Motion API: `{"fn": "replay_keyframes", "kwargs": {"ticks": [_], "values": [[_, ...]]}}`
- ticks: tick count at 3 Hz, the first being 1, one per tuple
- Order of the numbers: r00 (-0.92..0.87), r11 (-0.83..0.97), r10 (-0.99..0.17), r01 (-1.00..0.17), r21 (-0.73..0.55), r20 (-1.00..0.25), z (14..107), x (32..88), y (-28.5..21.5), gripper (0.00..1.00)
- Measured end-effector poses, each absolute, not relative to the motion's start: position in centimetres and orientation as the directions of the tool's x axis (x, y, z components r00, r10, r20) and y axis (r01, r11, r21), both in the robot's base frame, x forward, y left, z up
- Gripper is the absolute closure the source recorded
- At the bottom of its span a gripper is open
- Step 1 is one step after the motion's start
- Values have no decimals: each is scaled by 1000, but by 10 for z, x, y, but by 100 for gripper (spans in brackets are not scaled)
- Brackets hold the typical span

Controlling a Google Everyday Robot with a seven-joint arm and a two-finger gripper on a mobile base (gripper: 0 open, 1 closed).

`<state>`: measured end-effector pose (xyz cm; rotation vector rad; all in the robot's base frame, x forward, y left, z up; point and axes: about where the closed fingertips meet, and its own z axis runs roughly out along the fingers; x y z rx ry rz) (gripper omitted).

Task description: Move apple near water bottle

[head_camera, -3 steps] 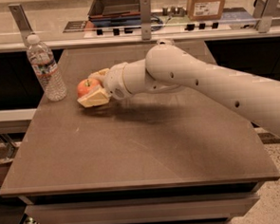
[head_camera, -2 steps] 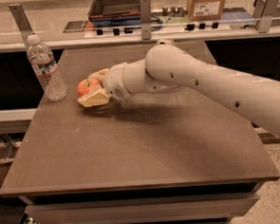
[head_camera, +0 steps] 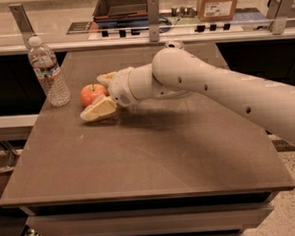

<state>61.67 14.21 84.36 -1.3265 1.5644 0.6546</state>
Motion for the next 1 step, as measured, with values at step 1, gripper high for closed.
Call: {"fn": "replay_keyframes", "kwargs": {"ticks": [1], "values": [[39, 268, -440, -948, -172, -897, 844, 617, 142, 0]]}}
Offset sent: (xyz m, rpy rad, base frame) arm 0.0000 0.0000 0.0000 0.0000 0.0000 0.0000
